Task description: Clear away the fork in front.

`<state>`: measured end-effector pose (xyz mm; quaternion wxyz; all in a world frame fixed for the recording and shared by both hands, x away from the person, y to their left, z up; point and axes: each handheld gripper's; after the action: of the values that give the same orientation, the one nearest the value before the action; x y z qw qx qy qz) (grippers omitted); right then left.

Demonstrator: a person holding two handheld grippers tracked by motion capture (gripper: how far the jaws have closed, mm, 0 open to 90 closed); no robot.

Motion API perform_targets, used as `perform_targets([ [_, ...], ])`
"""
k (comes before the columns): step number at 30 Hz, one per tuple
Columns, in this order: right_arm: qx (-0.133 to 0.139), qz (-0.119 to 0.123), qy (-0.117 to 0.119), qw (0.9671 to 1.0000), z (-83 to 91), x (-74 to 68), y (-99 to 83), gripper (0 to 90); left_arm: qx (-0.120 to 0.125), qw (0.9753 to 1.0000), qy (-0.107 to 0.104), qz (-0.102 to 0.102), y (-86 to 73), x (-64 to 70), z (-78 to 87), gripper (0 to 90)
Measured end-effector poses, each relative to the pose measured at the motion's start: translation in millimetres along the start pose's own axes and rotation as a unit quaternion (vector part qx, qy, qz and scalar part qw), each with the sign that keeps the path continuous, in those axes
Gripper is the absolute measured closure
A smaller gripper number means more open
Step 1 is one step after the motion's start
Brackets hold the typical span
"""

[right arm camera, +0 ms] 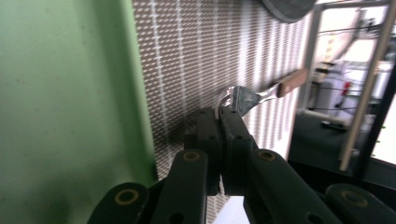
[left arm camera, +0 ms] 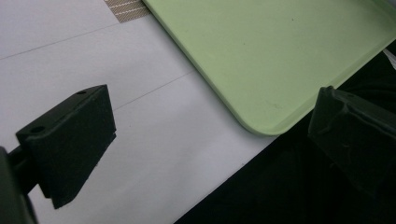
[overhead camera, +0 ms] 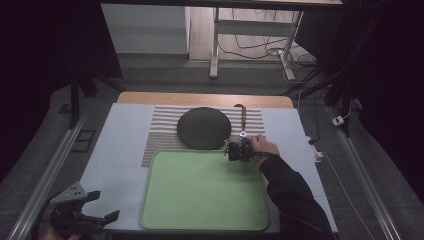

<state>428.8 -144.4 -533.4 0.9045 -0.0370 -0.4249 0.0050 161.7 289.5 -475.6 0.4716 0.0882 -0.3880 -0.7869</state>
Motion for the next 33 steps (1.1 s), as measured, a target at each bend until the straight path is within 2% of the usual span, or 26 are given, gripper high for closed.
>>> perform_targets([
  [2,0.005,-0.004,-0.017,0.9998,5.7,2.9,0.2,89.8,0.000,1.0000,0.002,-0.001,0.0,-0.1,0.1,0.6],
  [11,0.020,-0.021,-0.025,0.9993,18.5,8.8,-3.6,90.0,0.007,1.0000,0.000,0.003,-0.5,-0.8,1.6,0.0],
  [12,0.027,-0.027,-0.025,0.9990,19.6,9.9,-4.8,90.0,0.008,1.0000,0.000,0.004,-0.7,-0.9,1.9,0.0],
  [13,0.020,-0.028,-0.024,0.9991,23.3,12.0,-5.3,90.0,0.011,0.9999,0.001,0.005,-0.8,-0.8,2.2,0.0],
  [14,0.034,-0.041,-0.024,0.9983,25.9,13.7,-8.0,90.0,0.012,0.9999,0.000,0.004,-0.8,-1.0,2.6,0.0],
  [18,0.032,-0.044,-0.030,0.9981,34.8,17.6,-10.7,90.0,0.018,0.9998,-0.003,0.004,-0.8,-0.8,3.6,0.0],
  [20,0.044,-0.047,-0.036,0.9973,39.1,19.7,-13.1,90.0,0.022,0.9997,-0.005,0.000,-0.2,-0.3,4.0,0.0],
  [22,0.036,-0.047,-0.037,0.9976,47.3,22.5,-14.5,90.0,0.023,0.9997,-0.001,-0.006,0.9,0.8,4.2,0.0],
  [23,0.044,-0.062,-0.036,0.9964,49.6,21.3,-15.8,90.0,0.025,0.9996,-0.001,-0.009,1.6,1.4,4.2,0.0],
  [24,0.059,-0.061,-0.039,0.9956,51.2,22.9,-17.0,90.0,0.028,0.9995,-0.003,-0.013,2.3,1.7,4.2,0.0],
  [25,0.052,-0.066,-0.038,0.9957,56.3,23.3,-17.6,90.0,0.030,0.9994,-0.005,-0.015,3.2,1.9,4.2,0.0],
  [27,0.061,-0.066,-0.036,0.9953,63.7,25.8,-19.6,90.0,0.031,0.9992,-0.010,-0.021,5.3,1.8,4.2,0.0],
  [30,0.085,-0.083,-0.033,0.9924,74.3,27.1,-22.3,90.0,0.033,0.9989,-0.013,-0.029,9.0,2.2,3.3,0.0],
  [31,0.090,-0.085,-0.023,0.9920,78.6,28.2,-23.3,90.0,0.036,0.9987,-0.016,-0.031,10.3,2.4,2.7,0.0],
  [32,0.100,-0.094,-0.031,0.9901,82.1,27.1,-23.7,90.0,0.039,0.9984,-0.020,-0.035,11.4,2.5,2.0,0.0],
  [33,0.103,-0.098,-0.029,0.9895,86.6,27.3,-24.3,90.0,0.040,0.9982,-0.021,-0.039,12.7,2.5,1.3,0.0],
])
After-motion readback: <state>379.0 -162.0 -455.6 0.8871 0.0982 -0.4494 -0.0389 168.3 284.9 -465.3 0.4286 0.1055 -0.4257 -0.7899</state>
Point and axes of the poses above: each handheld gripper's, and its own axes: z roughly backward along the jaws, y roughly out of its top, x roughly to its right, and after that the axes turned 1 degree about y, right-handed
